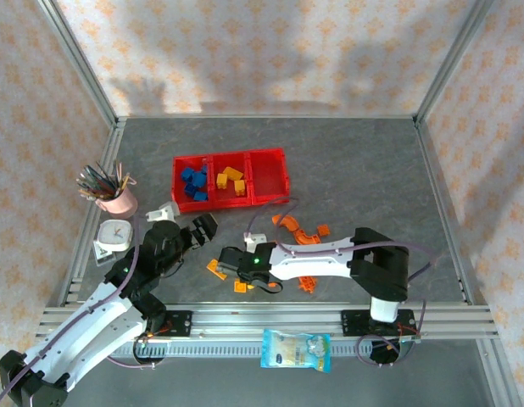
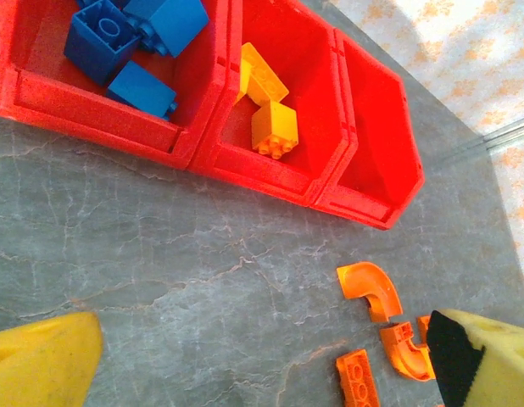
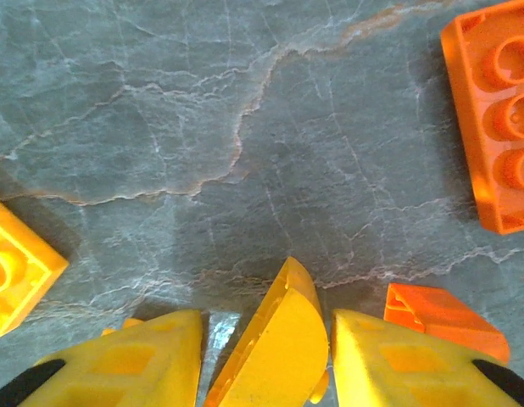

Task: Sort the legos into containers by color
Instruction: Pick up the lego from the bottom-center of the table.

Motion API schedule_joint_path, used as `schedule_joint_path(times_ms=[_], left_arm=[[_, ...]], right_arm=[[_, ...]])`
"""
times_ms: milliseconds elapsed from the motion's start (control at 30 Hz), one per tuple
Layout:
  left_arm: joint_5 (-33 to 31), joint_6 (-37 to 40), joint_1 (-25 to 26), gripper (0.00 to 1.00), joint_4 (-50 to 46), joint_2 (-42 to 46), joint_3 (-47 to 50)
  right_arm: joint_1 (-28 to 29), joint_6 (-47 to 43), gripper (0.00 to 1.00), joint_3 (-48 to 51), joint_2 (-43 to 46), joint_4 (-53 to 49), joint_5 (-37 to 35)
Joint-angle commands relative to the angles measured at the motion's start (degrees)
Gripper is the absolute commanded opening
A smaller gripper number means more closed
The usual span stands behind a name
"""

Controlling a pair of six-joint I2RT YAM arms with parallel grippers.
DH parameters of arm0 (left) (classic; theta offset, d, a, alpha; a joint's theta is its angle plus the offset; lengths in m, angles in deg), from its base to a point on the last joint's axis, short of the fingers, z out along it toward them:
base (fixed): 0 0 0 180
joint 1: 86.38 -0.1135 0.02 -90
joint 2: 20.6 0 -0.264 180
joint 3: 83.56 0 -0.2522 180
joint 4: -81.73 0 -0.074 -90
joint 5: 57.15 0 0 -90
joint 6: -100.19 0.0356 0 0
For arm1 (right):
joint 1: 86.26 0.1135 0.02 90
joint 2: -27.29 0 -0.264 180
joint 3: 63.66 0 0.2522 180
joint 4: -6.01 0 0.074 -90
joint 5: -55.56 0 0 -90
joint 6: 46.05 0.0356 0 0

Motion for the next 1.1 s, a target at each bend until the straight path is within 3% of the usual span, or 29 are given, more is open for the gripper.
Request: schedule_joint_path(times_ms=[0,767,1067], left_arm=[[-1.79,0.57,0.21,0.99,-2.09,0.77,-0.48],[-2.78,0.13,0.20,0.99,-1.64,0.11,-0.89],[-6.18,1.30,-0.01,0.99,0.87,-3.04,-4.48]], right_arm=[[0.19,0.24,0.43,-2.17,-1.52,-2.94,-1.75],[-2.99,-4.33,0.20,-3.96,0.14,-2.05,-4.83],[-10.08,-16.19,0.19,-9.74,3.06,0.52,-9.49]])
